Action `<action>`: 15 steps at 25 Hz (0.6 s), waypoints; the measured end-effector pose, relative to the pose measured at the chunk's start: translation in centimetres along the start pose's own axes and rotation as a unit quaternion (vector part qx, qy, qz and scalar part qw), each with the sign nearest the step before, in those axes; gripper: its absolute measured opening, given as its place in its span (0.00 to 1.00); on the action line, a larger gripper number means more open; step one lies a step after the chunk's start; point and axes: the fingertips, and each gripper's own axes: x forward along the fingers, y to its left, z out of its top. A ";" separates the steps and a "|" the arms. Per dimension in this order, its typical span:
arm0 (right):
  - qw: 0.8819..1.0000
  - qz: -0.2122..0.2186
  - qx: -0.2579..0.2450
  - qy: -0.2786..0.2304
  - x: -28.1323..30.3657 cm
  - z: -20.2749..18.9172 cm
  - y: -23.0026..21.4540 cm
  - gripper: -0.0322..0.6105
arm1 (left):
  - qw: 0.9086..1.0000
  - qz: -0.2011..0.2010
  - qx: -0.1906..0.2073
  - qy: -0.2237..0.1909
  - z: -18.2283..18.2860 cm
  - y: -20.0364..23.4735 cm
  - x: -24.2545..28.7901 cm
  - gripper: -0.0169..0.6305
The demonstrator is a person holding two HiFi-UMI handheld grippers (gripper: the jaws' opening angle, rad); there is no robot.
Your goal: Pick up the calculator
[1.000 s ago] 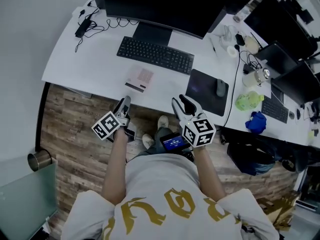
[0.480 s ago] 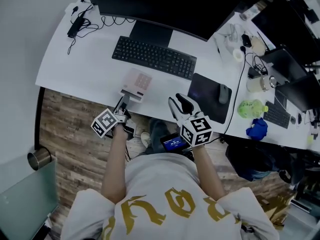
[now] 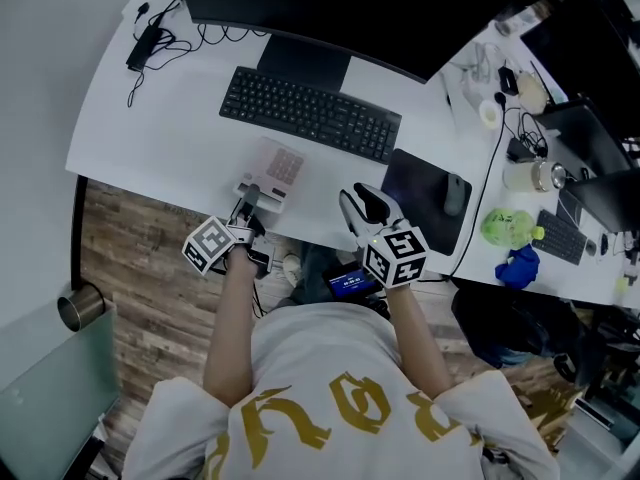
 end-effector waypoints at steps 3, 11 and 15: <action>1.000 0.006 0.002 0.004 0.5 -0.1 -0.1 0.26 | 1.000 0.007 -0.022 -0.003 0.1 0.5 0.3 0.23; 1.000 0.013 0.004 0.013 0.9 -0.4 -0.3 0.25 | 0.998 0.012 -0.054 -0.007 0.1 1.3 1.1 0.18; 1.000 0.012 0.012 0.014 0.8 -0.6 -0.7 0.24 | 0.997 0.007 -0.070 -0.010 0.1 1.3 1.4 0.15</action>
